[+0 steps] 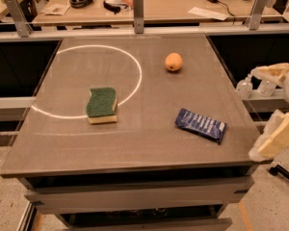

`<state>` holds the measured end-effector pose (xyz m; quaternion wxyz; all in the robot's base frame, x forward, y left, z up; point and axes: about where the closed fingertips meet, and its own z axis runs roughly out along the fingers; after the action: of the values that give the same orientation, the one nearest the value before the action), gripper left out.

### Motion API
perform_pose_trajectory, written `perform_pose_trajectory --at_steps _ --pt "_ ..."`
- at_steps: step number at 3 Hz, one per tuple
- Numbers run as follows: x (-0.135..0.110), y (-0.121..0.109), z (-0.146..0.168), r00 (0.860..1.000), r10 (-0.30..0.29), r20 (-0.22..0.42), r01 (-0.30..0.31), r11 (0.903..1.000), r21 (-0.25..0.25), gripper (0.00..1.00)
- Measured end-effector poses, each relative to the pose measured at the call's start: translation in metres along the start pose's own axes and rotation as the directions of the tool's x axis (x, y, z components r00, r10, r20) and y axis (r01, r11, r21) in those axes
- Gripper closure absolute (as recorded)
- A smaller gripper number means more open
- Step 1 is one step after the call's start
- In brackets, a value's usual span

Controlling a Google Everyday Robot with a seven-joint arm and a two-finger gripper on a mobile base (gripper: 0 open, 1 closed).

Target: Move sponge near orange

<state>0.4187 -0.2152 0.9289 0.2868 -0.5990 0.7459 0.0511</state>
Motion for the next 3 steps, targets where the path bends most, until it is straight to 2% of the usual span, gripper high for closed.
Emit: perform_pose_trajectory --at_steps 1,2,3 --pt "0.01 0.022 0.021 0.985 0.005 0.175 0.0 0.9996 -0.028 0.0" --pt "0.003 0.05 0.033 0.933 0.022 0.358 -0.003 0.9985 -0.055 0.0" --pt "-0.021 0.063 0.032 0.853 -0.005 0.522 0.029 0.9988 -0.038 0.0"
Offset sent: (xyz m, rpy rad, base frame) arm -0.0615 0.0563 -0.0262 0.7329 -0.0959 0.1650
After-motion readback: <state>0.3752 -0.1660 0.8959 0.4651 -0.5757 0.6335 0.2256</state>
